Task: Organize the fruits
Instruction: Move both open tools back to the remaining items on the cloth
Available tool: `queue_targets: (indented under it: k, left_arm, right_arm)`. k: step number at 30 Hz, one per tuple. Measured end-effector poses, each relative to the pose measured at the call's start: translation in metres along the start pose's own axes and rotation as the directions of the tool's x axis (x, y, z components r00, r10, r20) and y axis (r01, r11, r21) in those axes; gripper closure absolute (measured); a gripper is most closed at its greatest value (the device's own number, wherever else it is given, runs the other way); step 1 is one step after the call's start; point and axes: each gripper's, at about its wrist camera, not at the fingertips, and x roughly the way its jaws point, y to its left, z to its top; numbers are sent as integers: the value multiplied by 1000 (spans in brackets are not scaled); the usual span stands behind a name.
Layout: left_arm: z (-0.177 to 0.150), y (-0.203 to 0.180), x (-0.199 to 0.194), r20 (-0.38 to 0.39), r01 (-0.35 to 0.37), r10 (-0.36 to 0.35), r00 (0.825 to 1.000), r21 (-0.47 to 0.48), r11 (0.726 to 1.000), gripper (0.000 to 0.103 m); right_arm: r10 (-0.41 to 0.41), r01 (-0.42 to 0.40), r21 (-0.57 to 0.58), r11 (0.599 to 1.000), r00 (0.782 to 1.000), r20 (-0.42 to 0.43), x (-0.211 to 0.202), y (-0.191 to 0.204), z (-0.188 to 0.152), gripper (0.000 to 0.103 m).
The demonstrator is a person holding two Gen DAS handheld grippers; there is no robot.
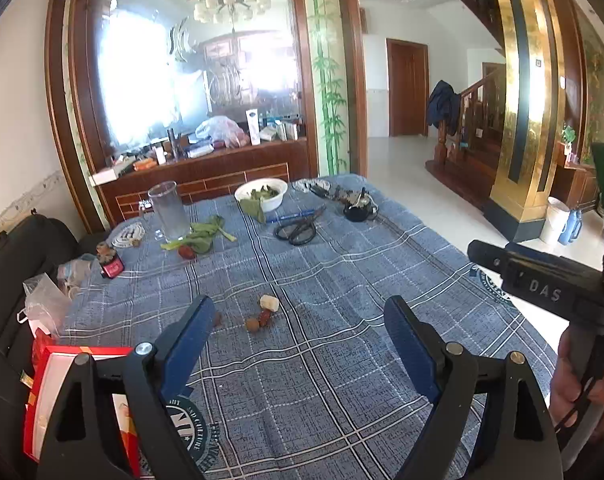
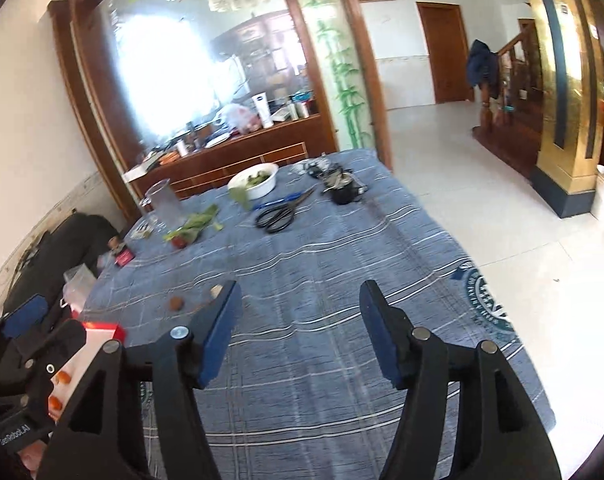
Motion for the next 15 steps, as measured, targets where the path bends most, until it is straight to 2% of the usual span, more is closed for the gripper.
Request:
queue_targets:
  k: [7,15]
  left_arm:
    - [-5,17,36,-77,-38,35,996,-34,999,16]
    - [-13,43,63,-132,-76,66,989,-74,994,16]
  right_arm:
    - [-9,9,9,1000,999,-52,28,-11,8,39]
    - [14,-13,2,1000,991,-135,77,4,7,39]
